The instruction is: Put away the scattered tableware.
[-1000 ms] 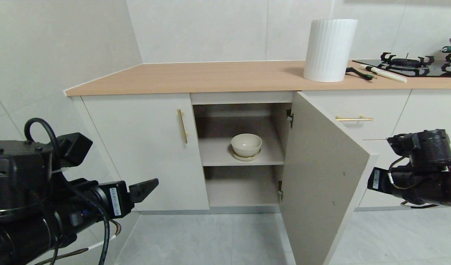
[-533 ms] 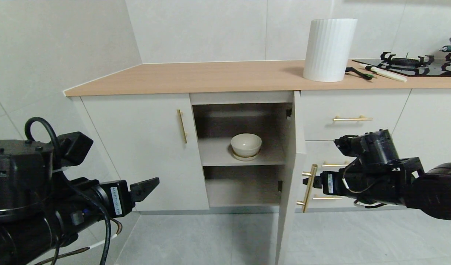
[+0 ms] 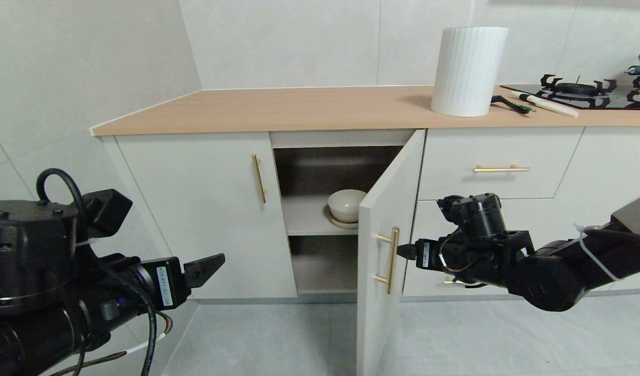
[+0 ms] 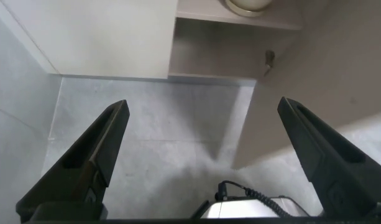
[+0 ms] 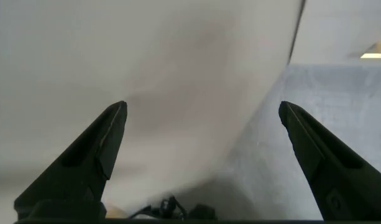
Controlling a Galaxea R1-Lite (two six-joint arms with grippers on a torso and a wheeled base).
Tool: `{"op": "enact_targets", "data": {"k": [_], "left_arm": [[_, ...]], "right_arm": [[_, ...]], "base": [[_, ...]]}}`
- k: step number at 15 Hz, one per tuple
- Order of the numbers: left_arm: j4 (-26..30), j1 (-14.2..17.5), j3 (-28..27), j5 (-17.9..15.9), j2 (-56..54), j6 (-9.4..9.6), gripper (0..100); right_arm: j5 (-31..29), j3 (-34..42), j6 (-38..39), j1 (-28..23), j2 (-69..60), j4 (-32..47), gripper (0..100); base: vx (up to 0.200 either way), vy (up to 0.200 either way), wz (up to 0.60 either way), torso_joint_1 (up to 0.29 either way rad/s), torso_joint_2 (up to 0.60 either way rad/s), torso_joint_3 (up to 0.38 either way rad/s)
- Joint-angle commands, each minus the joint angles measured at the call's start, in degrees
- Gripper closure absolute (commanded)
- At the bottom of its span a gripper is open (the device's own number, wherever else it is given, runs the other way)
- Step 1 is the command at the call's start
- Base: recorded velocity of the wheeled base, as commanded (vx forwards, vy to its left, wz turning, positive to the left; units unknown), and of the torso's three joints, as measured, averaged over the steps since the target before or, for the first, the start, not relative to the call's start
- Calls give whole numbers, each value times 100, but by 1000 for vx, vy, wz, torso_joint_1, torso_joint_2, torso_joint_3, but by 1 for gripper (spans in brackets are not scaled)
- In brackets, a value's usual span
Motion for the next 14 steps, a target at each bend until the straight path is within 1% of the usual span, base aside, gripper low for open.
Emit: {"op": "enact_targets", "data": {"k": [1,2,4,5,11,14], "left_arm": [[-1,-2,3,-1,16,3,0],[8,-2,12,8,8,30,0],[8,-2,73,17,-10,153,0],[8,-2,73,17,-10,170,0],[8,7,73,34,8,161,0],[25,7,82,34,-1,170,0]], "right_arm": [[-6,-27,5,7,251,-20,0],[-6,-62,32,7,242,-20,0],[-6,-115,181,16,260,-20,0],[3,-124,199,25,278,-20,0],[-24,-414,656,192,585,-38,0],[-6,-449,884,245,726,-389,0]], "base": [[0,0,0,0,0,0],[0,0,0,0,0,0],[0,0,0,0,0,0],[0,0,0,0,0,0],[0,0,0,0,0,0],[0,0,0,0,0,0]]}}
